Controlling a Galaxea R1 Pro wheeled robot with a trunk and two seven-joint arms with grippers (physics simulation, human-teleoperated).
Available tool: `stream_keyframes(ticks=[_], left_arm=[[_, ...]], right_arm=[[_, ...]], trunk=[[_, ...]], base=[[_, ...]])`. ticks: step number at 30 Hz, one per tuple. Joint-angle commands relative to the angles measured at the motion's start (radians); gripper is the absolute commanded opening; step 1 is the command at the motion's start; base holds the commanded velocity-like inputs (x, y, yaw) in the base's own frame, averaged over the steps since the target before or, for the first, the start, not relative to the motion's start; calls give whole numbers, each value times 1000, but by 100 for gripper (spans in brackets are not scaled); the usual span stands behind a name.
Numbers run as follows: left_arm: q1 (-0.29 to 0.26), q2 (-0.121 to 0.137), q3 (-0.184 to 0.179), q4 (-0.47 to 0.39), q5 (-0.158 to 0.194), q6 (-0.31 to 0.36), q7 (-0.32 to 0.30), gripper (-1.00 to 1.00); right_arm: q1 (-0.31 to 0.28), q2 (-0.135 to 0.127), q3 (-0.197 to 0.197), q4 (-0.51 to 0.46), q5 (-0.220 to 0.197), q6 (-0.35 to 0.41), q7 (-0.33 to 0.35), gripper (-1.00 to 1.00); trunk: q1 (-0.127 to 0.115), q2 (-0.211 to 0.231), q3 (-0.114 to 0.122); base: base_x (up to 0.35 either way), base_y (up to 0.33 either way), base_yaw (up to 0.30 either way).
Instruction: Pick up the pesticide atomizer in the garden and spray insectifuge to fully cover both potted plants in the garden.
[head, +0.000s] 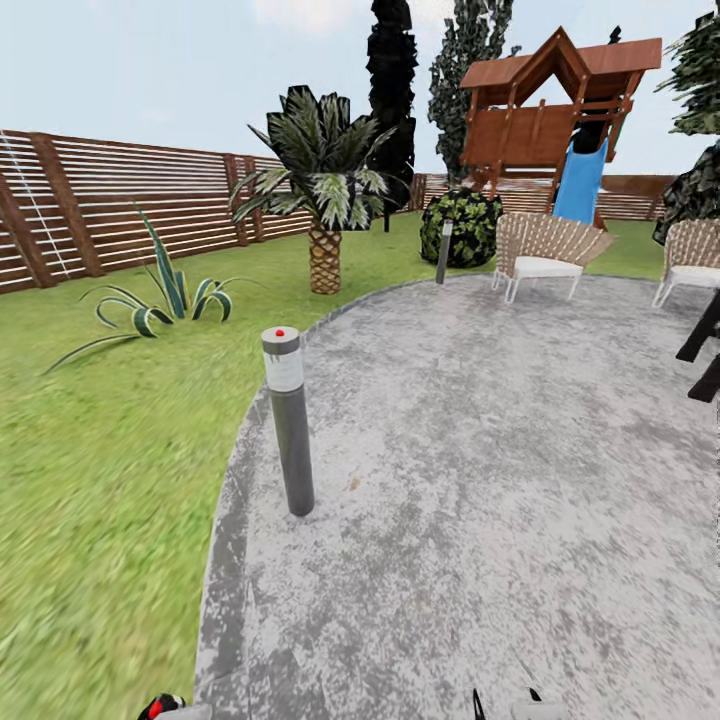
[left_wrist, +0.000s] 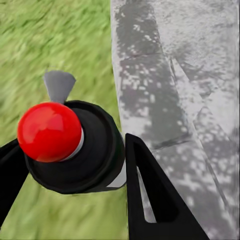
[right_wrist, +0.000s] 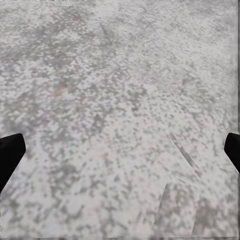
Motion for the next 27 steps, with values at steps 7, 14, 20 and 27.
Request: stream_keyframes(ticks=[7, 14, 20, 27], left_arm=[[0, -1, -2, 1, -2, -2, 5, -100], [0, -1, -2, 2, -3, -1, 4, -100], [0, -1, -2, 2, -3, 0, 4, -100], [0, -1, -2, 3, -3, 0, 4, -100]], right_arm=[[-1, 2, 9, 31, 0, -1, -8, 100], [-1, 2, 9, 33, 0, -1, -8, 100], [-1, 3, 9, 33, 0, -1, -8, 100], [-1, 3, 9, 32, -2, -1, -10, 100]], trunk=[[-3, 1, 37], [-6, 3, 75], [-16, 18, 105], [-43, 67, 133]], base=[[0, 0, -161], [0, 0, -162], [0, 0, -171], [0, 0, -125]])
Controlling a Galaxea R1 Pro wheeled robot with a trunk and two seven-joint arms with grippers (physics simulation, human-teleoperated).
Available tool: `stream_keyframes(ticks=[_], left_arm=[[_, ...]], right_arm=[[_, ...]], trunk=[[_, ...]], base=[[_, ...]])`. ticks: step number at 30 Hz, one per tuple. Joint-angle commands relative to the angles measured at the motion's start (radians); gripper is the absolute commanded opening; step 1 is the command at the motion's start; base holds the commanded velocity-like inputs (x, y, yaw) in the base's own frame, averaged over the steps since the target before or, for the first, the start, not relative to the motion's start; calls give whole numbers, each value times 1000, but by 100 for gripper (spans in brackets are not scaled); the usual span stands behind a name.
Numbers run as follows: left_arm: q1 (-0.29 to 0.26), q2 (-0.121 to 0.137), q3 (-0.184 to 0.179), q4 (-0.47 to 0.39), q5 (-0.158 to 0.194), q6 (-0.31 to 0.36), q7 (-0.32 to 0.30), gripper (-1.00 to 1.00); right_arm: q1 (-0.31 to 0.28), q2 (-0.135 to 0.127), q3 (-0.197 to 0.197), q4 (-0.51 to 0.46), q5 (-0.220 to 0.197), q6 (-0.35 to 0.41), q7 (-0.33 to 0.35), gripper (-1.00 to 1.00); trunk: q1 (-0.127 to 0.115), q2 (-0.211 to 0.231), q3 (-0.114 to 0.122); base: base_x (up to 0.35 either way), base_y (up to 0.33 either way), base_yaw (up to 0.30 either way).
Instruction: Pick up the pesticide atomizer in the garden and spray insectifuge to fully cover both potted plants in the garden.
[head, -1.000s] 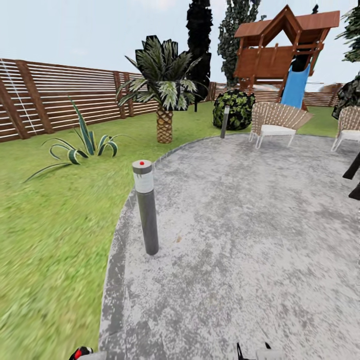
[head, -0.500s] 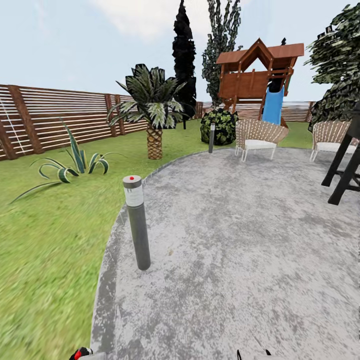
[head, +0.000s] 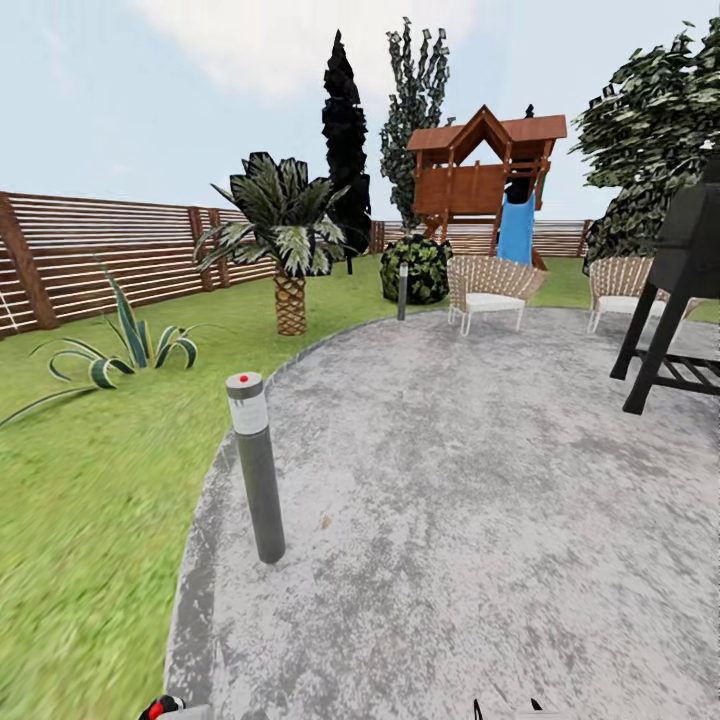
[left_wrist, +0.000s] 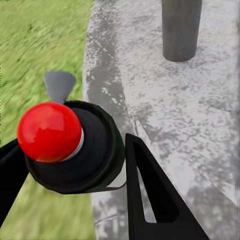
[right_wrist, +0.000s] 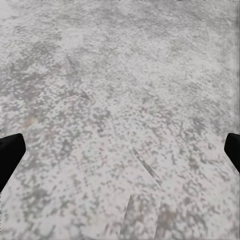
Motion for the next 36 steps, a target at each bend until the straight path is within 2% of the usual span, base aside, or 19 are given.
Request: stream_keyframes(ticks=[1, 13, 27, 36], left_arm=[[0, 0, -2, 1, -3, -2, 6, -100], [0, -1, -3, 3, -3, -2, 6, -100], [0, -1, -3, 3, -4, -1, 6, -100], [0, -1, -3, 3, -4, -2, 6, -100]], right_arm=[[-1, -1, 8, 1, 1, -1, -10, 100], [-1, 1, 5, 1, -2, -1, -11, 100], [-1, 0, 3, 0, -3, -2, -11, 100], [-1, -1, 2, -1, -3, -2, -11, 100]], trunk=[[-4, 7, 2], [-50, 91, 39], [-104, 189, 65], [-104, 189, 54]], base=[[0, 0, -22], [0, 0, -208], [0, 0, -181], [5, 0, -203]])
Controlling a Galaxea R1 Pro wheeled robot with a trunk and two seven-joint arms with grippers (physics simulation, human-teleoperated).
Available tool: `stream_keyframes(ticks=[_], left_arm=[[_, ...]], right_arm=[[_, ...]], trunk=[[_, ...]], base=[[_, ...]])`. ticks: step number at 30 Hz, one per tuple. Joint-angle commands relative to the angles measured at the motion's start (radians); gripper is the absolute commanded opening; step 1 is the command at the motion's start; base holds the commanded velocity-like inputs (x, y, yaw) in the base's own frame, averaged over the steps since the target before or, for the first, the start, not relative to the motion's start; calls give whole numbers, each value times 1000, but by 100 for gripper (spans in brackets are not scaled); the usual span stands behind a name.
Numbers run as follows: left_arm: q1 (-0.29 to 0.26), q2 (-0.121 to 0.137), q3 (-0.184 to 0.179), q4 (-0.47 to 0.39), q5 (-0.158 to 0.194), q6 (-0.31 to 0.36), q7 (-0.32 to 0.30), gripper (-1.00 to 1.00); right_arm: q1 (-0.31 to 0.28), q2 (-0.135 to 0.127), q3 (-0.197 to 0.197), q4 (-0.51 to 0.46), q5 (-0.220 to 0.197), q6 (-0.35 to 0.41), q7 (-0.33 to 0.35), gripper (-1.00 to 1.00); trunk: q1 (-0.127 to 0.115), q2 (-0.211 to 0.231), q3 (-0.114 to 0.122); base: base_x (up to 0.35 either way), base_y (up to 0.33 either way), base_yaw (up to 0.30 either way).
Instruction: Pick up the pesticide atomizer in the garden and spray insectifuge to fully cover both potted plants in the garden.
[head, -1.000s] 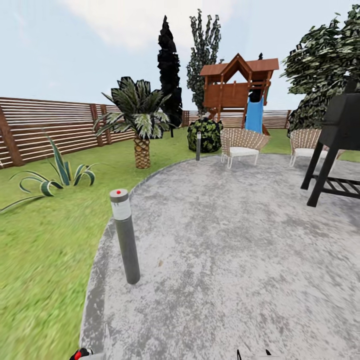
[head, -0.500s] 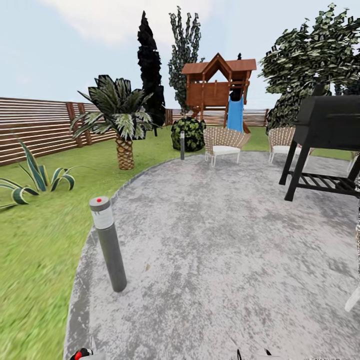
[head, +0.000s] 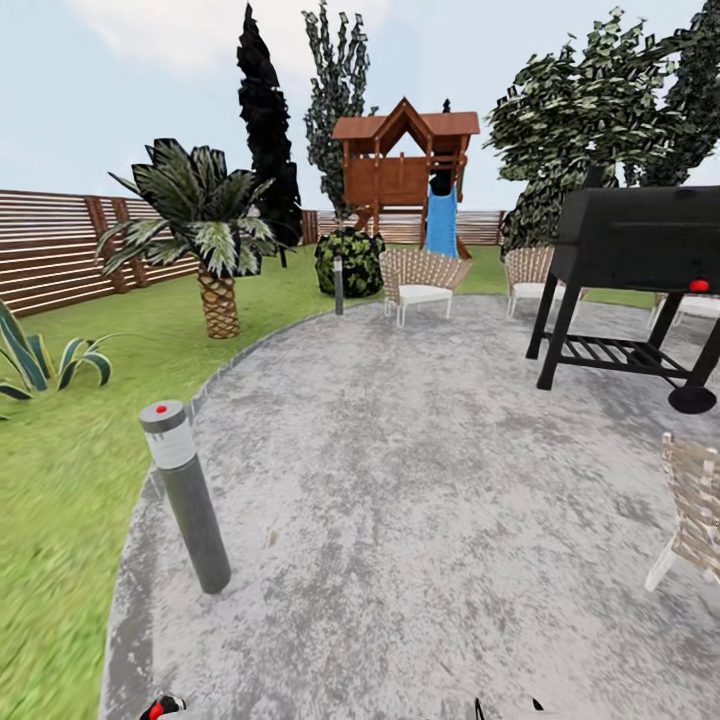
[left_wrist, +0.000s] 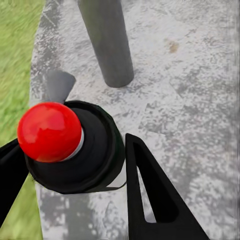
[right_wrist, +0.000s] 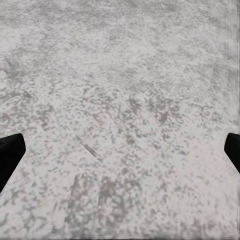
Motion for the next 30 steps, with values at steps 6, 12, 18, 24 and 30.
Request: stream_keyframes(ticks=[6, 12, 18, 24, 30], left_arm=[[0, 0, -2, 0, -2, -2, 6, -100], [0, 1, -1, 0, -2, -2, 6, -100], [0, 2, -1, 0, -2, -2, 6, -100], [0, 2, -1, 0, -2, -3, 6, -100], [0, 2, -1, 0, -2, -2, 6, -100]], right_arm=[[-1, 0, 7, 0, 1, -1, -10, 100], [-1, -2, 7, 0, 1, -2, -11, 100], [-1, -7, 8, 0, 2, -2, -11, 100], [-1, -7, 8, 0, 2, -2, -11, 100], [-1, -5, 9, 2, 2, -1, -11, 100]], trunk=[[0, 0, -7], [0, 0, -11], [0, 0, -12], [0, 0, -12], [0, 0, -12]], base=[[238, 0, -237], [333, -25, -183], [331, -137, -18], [314, -146, -1], [336, -17, 0]])
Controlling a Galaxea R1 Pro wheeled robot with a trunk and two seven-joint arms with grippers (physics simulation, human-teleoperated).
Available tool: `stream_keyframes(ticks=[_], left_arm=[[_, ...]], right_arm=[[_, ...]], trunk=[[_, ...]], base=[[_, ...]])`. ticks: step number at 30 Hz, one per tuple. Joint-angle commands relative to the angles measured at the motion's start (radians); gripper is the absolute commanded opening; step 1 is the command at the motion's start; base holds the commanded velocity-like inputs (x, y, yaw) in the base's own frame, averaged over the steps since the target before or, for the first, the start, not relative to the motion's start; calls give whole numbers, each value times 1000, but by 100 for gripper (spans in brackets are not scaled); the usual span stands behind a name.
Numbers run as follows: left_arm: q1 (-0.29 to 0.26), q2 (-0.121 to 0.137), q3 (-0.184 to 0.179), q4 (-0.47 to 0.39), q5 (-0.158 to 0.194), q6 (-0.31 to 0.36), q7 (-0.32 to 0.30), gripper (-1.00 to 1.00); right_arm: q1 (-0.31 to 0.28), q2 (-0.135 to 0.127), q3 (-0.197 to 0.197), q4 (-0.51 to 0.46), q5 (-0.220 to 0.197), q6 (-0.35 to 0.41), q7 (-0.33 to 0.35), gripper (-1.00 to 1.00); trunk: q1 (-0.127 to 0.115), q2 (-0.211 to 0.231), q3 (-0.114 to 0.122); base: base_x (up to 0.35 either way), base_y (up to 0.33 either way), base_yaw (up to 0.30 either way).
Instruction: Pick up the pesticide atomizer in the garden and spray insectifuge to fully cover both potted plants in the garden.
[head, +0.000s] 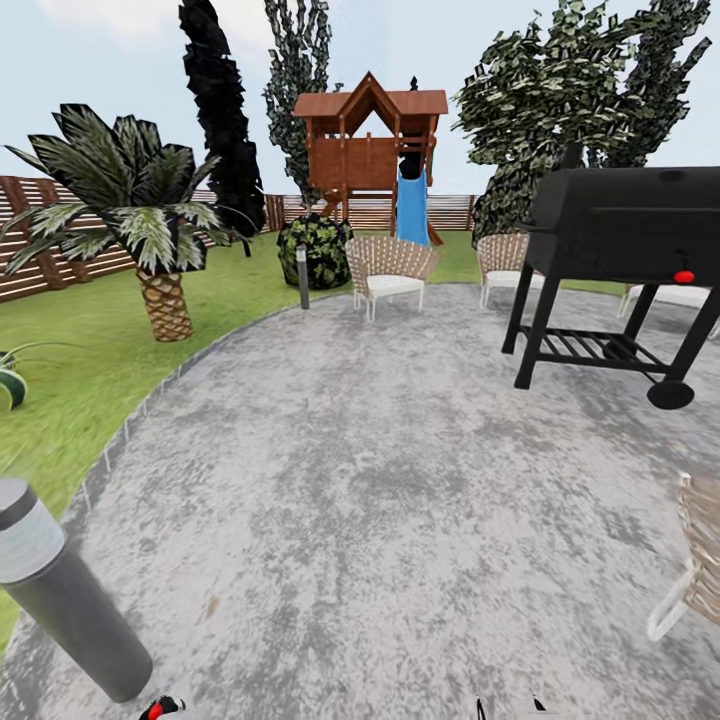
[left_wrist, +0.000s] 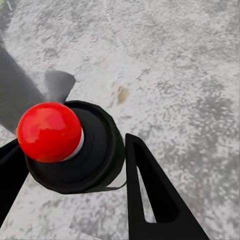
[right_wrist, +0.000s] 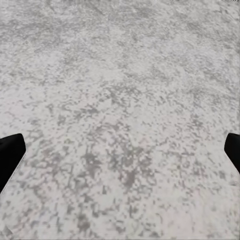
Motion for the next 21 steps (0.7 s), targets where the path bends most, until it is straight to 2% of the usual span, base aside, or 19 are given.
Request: stream_keyframes(ticks=[1, 21], left_arm=[[-1, 0, -2, 1, -3, -2, 6, -100], [-1, -1, -3, 11, -4, -3, 4, -100]], right_arm=[[-1, 0, 8, 1, 1, -1, -9, 100], [-1, 2, 8, 1, 1, -1, -9, 100]], trunk=[[0, 0, -1], [0, 0, -1]], base=[[339, -3, 0], [340, 0, 0]])
